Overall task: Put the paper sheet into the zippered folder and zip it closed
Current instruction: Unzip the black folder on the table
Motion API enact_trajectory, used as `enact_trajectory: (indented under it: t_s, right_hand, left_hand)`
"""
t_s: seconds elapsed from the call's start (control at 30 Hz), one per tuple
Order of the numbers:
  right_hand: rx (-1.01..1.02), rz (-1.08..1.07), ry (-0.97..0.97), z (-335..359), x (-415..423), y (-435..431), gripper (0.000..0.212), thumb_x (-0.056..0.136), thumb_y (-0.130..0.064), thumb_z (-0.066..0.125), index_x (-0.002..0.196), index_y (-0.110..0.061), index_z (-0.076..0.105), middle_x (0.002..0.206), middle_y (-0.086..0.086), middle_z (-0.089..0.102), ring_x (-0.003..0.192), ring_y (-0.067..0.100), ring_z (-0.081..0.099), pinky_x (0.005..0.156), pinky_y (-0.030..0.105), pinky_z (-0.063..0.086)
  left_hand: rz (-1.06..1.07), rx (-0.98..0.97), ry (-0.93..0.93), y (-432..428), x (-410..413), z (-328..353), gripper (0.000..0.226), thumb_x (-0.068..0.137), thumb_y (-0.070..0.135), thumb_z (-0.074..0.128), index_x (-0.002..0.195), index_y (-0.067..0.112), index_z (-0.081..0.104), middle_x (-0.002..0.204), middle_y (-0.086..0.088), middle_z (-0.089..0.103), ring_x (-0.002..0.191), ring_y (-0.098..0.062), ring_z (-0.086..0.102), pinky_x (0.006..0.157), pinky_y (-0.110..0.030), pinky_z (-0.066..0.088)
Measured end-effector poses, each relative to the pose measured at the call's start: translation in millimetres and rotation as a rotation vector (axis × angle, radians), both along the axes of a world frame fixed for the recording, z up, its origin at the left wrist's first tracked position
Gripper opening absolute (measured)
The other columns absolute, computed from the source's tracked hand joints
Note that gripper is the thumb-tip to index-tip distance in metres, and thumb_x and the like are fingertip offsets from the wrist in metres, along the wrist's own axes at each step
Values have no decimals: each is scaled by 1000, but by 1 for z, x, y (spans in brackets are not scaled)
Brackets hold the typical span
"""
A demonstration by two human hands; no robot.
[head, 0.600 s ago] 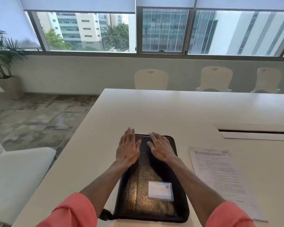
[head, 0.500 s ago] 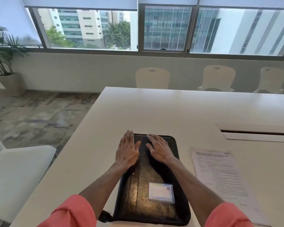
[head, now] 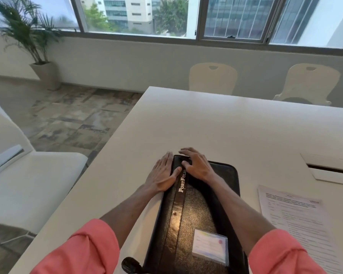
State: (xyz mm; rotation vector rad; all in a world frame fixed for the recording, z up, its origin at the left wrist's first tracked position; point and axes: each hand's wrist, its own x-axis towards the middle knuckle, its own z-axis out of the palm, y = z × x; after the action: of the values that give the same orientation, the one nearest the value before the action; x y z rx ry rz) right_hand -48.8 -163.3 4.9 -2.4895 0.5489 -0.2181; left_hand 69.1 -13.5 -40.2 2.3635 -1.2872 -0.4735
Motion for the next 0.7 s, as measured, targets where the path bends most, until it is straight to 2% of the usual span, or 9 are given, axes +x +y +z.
enact_trajectory:
  t_s: [0.17, 0.27, 0.43, 0.57, 0.7]
  right_hand:
    - [18, -13, -33, -4, 26, -11, 35, 108, -5, 56, 136, -12, 75, 148, 5, 66, 134, 26, 66, 118, 43, 50]
    - [56, 9, 36, -5, 38, -19, 42, 104, 5, 52, 131, -13, 79, 144, 8, 68, 132, 28, 65, 116, 42, 51]
    - [115, 71, 156, -2, 51, -37, 53, 102, 11, 43, 134, -16, 77, 143, 10, 62, 134, 29, 57, 117, 47, 48]
    - [86, 110, 204, -4, 55, -52, 47, 104, 9, 46, 129, -15, 78, 139, 10, 61, 132, 26, 56, 114, 38, 46]
    - [86, 152, 221, -3, 59, -62, 37, 108, 3, 51, 123, -16, 80, 131, 7, 62, 124, 21, 56, 102, 33, 44]
  left_hand:
    - [32, -28, 40, -9, 10, -4, 91, 112, 67, 33, 175, 17, -9, 185, -3, -9, 171, -15, -5, 140, -41, 1]
    - [39, -43, 47, -17, 17, -5, 92, 111, 67, 35, 175, 17, -8, 185, -4, -8, 171, -16, -4, 140, -42, 2]
    - [27, -90, 68, -29, 18, -8, 100, 107, 69, 48, 176, 17, -2, 185, -4, 1, 171, -20, 4, 139, -41, 5]
    - [18, -118, 68, -33, 18, -14, 105, 104, 69, 56, 176, 19, 0, 185, -6, 8, 171, -24, 10, 138, -44, 10]
    - [25, -156, 78, -32, 19, -18, 110, 101, 69, 61, 176, 23, -5, 182, -9, 19, 167, -28, 21, 136, -48, 19]
